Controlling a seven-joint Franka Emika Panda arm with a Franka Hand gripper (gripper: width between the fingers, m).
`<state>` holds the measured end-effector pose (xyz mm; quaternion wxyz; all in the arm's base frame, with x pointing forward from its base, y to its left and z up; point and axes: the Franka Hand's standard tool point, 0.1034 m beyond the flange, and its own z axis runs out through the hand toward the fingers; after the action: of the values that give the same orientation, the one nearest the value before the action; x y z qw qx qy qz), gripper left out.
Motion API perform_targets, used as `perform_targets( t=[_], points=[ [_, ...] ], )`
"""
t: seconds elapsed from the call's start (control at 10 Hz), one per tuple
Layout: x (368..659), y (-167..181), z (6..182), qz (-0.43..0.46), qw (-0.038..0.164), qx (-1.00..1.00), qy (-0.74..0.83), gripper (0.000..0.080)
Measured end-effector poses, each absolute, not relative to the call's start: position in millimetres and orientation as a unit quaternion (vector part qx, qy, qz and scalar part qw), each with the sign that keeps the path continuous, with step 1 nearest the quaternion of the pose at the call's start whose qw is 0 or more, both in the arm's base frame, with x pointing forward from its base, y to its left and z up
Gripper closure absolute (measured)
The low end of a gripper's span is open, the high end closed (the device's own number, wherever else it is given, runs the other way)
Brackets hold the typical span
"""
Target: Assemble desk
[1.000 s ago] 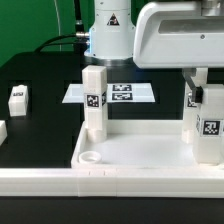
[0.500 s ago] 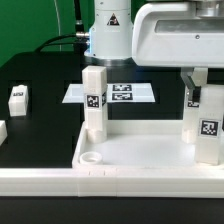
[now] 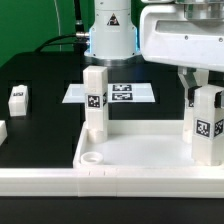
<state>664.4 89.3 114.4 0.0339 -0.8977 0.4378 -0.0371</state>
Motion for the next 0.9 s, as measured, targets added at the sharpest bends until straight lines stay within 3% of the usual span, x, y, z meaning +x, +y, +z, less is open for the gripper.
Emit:
perform_targets(
  t=[0.7, 0.9],
  points=[
    [662.9, 86.8, 114.1, -0.021, 0.04, -0.779, 0.626, 0.0509],
    [661.4, 86.9, 113.7, -0.018, 0.035, -0.799, 0.6, 0.0258]
  ],
)
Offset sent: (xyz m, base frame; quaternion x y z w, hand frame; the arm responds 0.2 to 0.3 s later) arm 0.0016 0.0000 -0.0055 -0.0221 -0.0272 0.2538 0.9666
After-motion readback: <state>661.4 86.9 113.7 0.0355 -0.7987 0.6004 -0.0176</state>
